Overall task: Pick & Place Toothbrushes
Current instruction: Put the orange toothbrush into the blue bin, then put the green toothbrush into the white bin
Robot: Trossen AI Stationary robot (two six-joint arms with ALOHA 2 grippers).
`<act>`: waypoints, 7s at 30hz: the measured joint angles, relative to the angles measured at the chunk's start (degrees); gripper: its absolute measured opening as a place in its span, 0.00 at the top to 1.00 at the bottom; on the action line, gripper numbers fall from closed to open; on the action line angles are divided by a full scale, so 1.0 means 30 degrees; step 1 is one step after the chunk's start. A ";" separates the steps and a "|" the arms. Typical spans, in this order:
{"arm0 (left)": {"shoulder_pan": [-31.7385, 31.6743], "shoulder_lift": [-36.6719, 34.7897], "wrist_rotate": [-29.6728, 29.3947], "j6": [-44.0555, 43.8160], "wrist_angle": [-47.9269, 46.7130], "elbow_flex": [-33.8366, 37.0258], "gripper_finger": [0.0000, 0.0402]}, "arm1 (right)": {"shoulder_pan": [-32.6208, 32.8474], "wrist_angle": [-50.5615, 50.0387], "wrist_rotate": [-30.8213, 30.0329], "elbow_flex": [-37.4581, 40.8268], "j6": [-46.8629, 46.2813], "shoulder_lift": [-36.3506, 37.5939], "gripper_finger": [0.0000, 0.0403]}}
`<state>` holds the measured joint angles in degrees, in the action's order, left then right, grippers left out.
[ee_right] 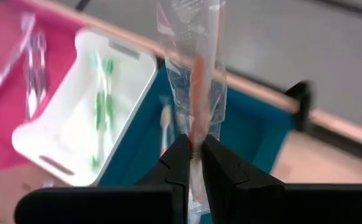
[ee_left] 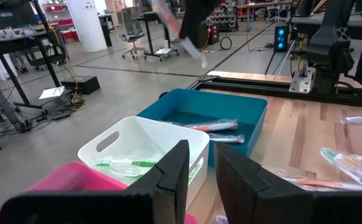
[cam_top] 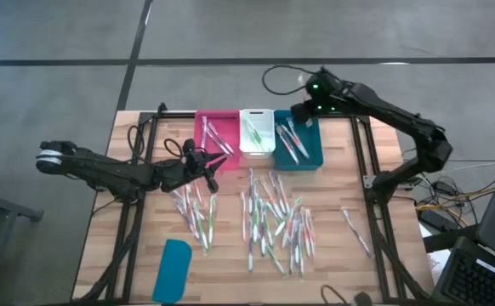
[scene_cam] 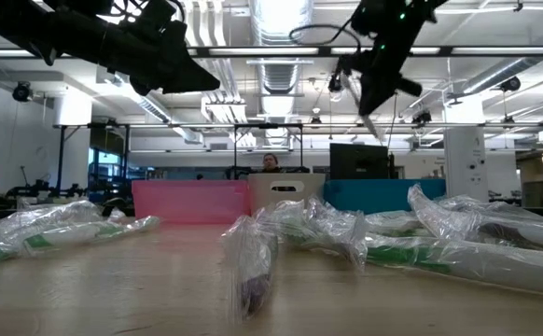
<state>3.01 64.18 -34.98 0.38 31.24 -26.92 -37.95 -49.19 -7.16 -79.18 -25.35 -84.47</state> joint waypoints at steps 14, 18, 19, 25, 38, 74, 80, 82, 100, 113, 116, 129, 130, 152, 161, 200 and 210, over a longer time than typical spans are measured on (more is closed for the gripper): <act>0.0000 0.0000 0.0000 0.0007 -0.0063 0.0000 0.80 | -0.1181 -0.1065 0.4524 0.0007 -0.1126 -0.4844 0.94; 0.0000 0.0000 0.0001 0.0012 -0.0086 0.0000 0.80 | -0.1458 -0.2312 0.4545 0.0029 -0.1210 -0.5520 0.94; 0.0000 0.0000 0.0004 0.0011 -0.0085 0.0000 0.80 | -0.1471 -0.2633 0.4540 0.0029 -0.1283 -0.5655 0.94; 0.0000 0.0000 0.0007 0.0009 -0.0085 0.0000 0.80 | -0.1436 -0.3050 0.4480 0.0066 -0.1490 -0.6501 0.94; 0.0015 0.0000 0.0000 0.0012 -0.0143 0.0000 0.80 | -0.1444 -0.3242 0.4793 0.0233 -0.1254 -0.8042 0.91; 0.0000 0.0000 0.0006 -0.0080 -0.0143 0.0000 0.80 | 0.1071 -0.5035 0.4895 -0.1027 0.1031 0.0685 0.61; 0.0000 0.0000 0.0004 -0.0224 -0.0143 0.0000 0.80 | 0.3034 -0.4995 0.4301 -0.1020 0.1042 0.2575 0.67; 0.0000 0.0000 0.0000 -0.0328 -0.0143 0.0000 0.80 | 0.3801 -0.4991 0.3762 -0.1017 0.1045 0.3004 0.69; 0.0015 0.0000 0.0000 -0.0357 -0.0311 0.0000 0.80 | 1.2511 -0.0448 0.2881 -0.0678 0.5993 0.1855 0.84; 0.0012 0.0000 0.0001 -0.0353 -0.0471 0.0000 0.80 | 1.5346 0.0062 0.2886 -0.0670 1.9260 -0.2426 0.91; 0.0007 0.0000 0.0004 -0.0350 -0.0482 0.0000 0.80 | 1.5401 0.0020 0.2864 -0.0670 2.1939 -0.3601 0.92; -0.0007 0.0000 0.0000 -0.0350 -0.0500 0.0000 0.80 | 1.5528 0.2354 0.1217 -0.0670 2.5359 -0.6853 0.96; -0.0007 0.0000 0.0000 -0.0350 -0.0493 0.0000 0.80 | 1.5579 0.2682 0.1203 -0.0670 2.5653 -0.6935 0.95; 0.0000 0.0000 0.0000 -0.0197 -0.0604 0.0000 0.80 | 1.6256 0.4762 0.0640 -0.0721 2.9424 -1.0259 0.61; 0.0012 -0.0001 0.0000 -0.0197 -0.0682 0.0000 0.80 | 1.6275 0.5238 0.0659 -0.0750 2.9443 -1.0620 0.70; -0.0007 0.0000 0.0000 -0.0197 -0.0892 0.0000 0.80 | 1.6177 0.4731 -0.2313 -0.0198 3.2569 -0.6731 0.95; 0.0000 0.0000 0.0000 -0.0095 -0.1105 0.0000 0.80 | 1.3124 0.4748 -0.5181 -0.0328 3.6531 -0.6365 0.95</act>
<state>3.01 64.18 -34.98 0.10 27.92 -26.92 1.42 -34.94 -22.70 -80.16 84.24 -103.57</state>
